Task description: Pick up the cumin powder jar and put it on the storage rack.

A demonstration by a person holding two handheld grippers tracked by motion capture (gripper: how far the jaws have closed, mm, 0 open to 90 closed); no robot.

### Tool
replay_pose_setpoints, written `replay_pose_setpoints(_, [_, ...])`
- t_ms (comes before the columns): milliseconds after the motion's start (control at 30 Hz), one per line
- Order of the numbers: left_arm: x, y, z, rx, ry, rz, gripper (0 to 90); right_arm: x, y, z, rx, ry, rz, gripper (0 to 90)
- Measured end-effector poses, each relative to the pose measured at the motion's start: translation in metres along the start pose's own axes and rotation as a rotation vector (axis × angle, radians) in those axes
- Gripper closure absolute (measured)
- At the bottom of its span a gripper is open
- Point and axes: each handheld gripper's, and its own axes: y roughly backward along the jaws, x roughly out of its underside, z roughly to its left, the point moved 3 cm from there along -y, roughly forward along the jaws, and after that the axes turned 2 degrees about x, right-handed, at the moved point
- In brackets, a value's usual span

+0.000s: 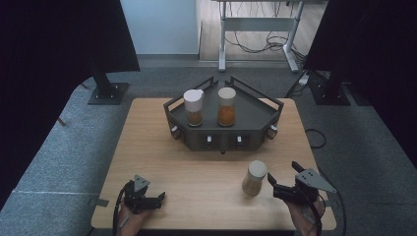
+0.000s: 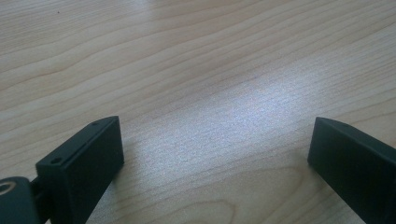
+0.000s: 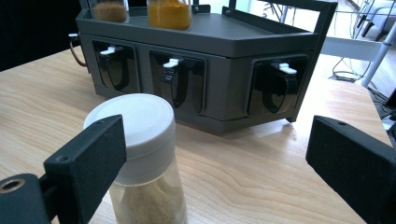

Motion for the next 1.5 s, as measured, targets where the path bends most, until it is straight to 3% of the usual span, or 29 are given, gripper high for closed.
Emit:
replay_pose_setpoints(600, [0.000,0.000,0.000,0.000,0.000,0.000,3.0,-0.005,-0.007,0.012,-0.034,0.010,-0.012,4.9])
replay_pose_setpoints(1500, [0.000,0.000,0.000,0.000,0.000,0.000,3.0,0.002,-0.025,0.029,-0.097,0.029,-0.001,5.9])
